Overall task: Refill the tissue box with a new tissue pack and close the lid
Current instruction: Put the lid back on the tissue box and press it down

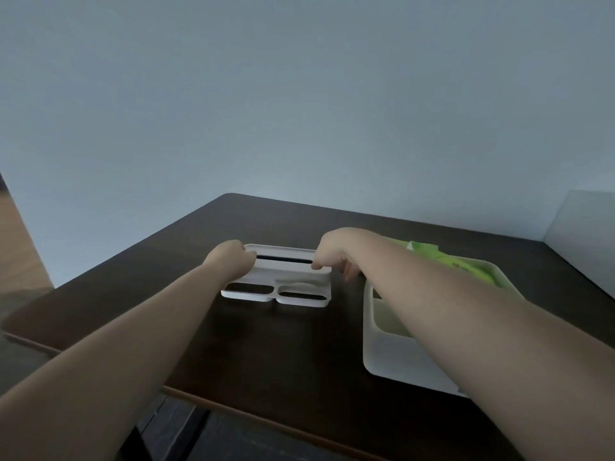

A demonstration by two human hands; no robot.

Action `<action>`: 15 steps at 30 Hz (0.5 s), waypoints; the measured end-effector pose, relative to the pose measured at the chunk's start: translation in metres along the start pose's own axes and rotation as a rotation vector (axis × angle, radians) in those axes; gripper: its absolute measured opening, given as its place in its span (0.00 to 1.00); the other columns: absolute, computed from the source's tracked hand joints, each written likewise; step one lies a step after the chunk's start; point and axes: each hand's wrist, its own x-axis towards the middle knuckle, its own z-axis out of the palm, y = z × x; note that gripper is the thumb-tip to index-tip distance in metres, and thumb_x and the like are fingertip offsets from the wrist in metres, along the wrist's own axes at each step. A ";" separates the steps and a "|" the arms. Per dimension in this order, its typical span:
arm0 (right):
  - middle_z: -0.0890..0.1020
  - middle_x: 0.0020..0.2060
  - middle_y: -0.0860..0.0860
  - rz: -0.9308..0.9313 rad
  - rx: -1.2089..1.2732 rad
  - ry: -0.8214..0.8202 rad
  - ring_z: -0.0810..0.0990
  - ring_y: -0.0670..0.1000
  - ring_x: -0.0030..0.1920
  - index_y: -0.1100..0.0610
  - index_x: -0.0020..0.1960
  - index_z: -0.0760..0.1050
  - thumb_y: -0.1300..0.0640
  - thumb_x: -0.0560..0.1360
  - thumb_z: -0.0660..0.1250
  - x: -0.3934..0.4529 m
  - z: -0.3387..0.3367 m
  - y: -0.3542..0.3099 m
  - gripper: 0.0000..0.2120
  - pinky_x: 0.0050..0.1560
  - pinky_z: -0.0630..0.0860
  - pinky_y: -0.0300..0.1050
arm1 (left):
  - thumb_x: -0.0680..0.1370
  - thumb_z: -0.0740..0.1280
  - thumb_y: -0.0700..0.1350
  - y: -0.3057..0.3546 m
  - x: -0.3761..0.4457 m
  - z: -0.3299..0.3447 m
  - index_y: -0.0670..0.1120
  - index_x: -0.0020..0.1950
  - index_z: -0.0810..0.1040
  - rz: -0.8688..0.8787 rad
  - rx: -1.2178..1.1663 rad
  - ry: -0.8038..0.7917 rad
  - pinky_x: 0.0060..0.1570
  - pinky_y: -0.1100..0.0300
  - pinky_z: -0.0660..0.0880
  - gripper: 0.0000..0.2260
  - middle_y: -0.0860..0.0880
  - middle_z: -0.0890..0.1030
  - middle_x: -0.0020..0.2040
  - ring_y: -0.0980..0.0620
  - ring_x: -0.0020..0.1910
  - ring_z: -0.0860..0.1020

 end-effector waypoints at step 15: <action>0.76 0.60 0.62 0.079 0.376 0.186 0.81 0.58 0.56 0.64 0.67 0.69 0.60 0.78 0.60 0.000 -0.017 0.008 0.18 0.59 0.79 0.52 | 0.75 0.58 0.41 0.032 -0.019 -0.023 0.45 0.27 0.60 -0.017 -0.251 0.267 0.28 0.61 0.57 0.16 0.49 0.61 0.26 0.48 0.26 0.61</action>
